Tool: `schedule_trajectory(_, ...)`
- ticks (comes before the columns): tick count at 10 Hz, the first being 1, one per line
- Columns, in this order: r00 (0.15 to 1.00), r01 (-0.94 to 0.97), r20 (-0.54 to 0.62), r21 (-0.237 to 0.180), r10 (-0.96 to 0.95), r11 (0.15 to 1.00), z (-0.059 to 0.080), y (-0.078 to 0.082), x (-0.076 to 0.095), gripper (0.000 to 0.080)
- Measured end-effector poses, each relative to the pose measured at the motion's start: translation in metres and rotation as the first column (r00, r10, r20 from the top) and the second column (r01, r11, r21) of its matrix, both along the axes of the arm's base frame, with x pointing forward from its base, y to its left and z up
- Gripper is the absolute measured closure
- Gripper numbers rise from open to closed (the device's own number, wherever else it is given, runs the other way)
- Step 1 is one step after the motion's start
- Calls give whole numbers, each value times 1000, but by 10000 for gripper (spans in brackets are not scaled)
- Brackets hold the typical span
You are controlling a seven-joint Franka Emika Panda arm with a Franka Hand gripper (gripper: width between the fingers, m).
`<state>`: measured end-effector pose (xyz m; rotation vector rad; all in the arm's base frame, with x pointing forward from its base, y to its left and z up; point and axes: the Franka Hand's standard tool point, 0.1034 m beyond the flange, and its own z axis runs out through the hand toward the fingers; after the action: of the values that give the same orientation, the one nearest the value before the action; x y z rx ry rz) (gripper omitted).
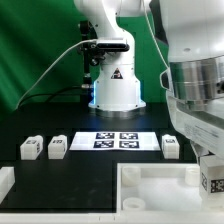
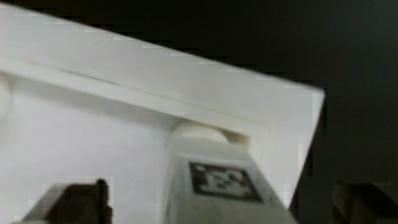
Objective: Assemble one leg
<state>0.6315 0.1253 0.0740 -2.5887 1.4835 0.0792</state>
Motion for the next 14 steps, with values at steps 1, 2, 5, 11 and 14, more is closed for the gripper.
schedule_trajectory(1, 994, -112, 18, -12, 112, 994, 1, 0, 0, 156)
schedule_trajectory(2, 988, -151, 23, -14, 151, 988, 0, -1, 0, 156)
schedule_trajectory(5, 852, -516, 53, -76, 521, 853, -1, -5, 2, 150)
schedule_trajectory(11, 760, -639, 53, -118, 647, 760, 2, -7, 7, 501)
schedule_trajectory(14, 942, -329, 34, -90, 333, 940, 1, -13, 7, 502)
